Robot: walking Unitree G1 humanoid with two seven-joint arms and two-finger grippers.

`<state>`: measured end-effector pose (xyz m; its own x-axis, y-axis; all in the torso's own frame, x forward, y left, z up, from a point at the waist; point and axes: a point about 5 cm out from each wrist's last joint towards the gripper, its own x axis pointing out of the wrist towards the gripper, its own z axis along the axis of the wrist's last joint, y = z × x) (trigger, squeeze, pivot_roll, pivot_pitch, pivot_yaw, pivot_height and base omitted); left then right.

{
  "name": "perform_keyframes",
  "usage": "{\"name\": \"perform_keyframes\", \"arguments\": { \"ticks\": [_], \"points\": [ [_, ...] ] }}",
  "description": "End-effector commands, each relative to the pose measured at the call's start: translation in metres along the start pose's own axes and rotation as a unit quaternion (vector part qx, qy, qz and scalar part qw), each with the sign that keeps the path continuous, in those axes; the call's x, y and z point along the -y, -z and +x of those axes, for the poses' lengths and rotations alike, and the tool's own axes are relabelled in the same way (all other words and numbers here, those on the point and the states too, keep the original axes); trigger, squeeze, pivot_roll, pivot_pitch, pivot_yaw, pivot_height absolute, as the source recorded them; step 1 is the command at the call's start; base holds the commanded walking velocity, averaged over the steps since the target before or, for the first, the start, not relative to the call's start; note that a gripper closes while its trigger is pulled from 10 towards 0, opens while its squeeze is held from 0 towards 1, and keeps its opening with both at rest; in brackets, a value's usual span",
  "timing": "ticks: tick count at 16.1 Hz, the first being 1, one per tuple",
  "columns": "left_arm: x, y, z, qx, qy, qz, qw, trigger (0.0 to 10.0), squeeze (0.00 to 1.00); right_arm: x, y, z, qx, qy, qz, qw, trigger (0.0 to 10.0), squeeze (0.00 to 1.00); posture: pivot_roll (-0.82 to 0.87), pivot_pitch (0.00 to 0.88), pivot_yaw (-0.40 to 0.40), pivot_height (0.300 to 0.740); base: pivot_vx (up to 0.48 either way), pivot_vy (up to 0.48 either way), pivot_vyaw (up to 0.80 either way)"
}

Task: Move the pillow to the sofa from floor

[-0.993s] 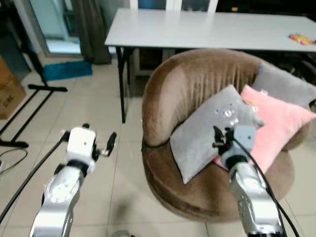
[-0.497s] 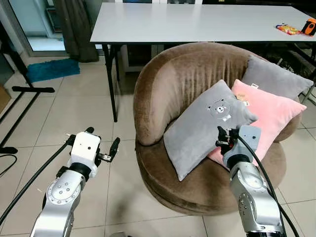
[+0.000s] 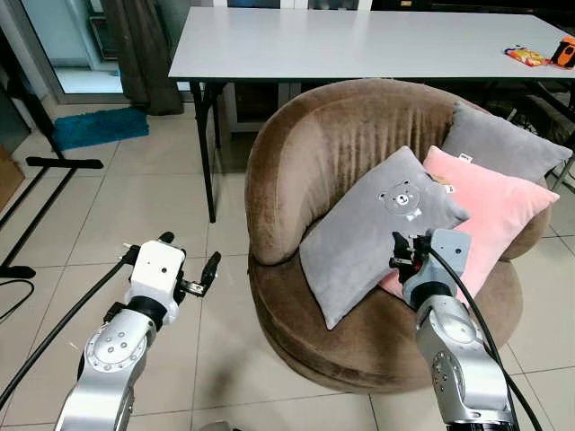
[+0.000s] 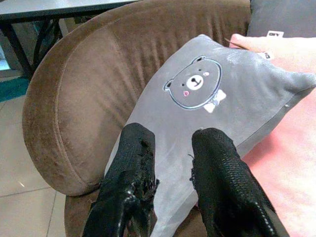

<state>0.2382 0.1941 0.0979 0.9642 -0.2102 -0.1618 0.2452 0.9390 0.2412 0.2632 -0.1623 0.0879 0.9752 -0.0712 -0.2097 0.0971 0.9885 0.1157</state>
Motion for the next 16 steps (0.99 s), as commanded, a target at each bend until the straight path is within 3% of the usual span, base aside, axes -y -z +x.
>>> {"name": "perform_keyframes", "arguments": {
  "ticks": [1, 16],
  "points": [
    [0.0023, -0.0005, 0.0012, 0.001, 0.008, -0.003, 1.0, 10.0, 0.0, 0.0003, -0.0038, -0.0015, 0.003, -0.002, 0.001, 1.0, 10.0, 0.0, -0.02, 0.0, -0.009, 0.74, -0.262, 0.0, 0.0],
    [0.0015, -0.0024, 0.0037, 0.007, 0.007, 0.001, 1.0, 10.0, 0.0, -0.0032, -0.0037, 0.0016, -0.002, -0.01, -0.001, 1.0, 10.0, 0.0, -0.01, 0.0, -0.015, 0.74, -0.016, 0.0, 0.0]
  ]
}}
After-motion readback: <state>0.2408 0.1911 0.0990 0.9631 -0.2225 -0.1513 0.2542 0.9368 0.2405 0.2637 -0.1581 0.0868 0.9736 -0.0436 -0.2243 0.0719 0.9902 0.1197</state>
